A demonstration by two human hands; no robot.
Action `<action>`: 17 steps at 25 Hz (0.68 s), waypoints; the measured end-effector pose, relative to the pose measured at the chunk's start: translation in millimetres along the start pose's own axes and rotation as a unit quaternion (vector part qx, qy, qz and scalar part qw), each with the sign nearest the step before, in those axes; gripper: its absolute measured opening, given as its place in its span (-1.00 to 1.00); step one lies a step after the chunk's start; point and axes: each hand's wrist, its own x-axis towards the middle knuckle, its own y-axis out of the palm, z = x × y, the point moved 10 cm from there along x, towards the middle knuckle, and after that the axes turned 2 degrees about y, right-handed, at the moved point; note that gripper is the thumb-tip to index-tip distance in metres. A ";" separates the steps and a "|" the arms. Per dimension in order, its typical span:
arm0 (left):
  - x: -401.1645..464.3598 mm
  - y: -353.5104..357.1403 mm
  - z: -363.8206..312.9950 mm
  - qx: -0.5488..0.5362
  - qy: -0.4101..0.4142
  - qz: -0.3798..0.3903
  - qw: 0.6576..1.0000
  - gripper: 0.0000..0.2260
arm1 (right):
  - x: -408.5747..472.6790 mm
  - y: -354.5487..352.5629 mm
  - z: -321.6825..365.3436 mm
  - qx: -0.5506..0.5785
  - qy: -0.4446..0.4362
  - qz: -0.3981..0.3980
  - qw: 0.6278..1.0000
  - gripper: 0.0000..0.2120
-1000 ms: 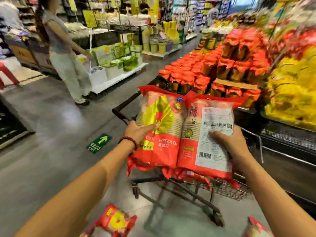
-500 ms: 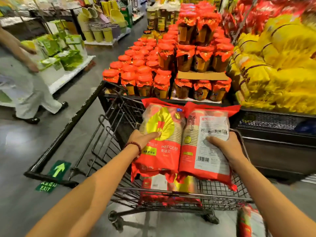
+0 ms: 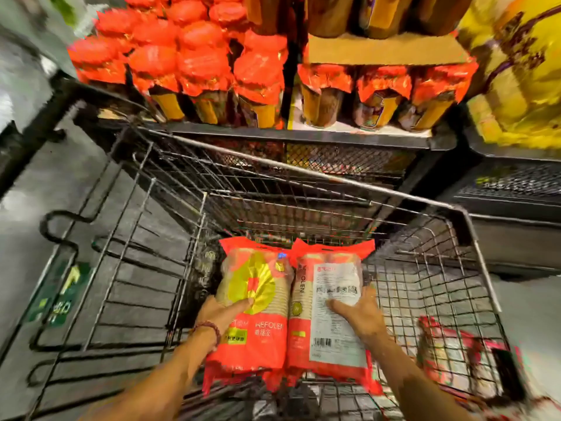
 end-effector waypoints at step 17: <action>63.8 40.6 3.6 0.590 0.021 0.006 0.807 -0.37 | 45.6 20.8 -31.1 -0.373 0.081 0.059 0.922 -0.06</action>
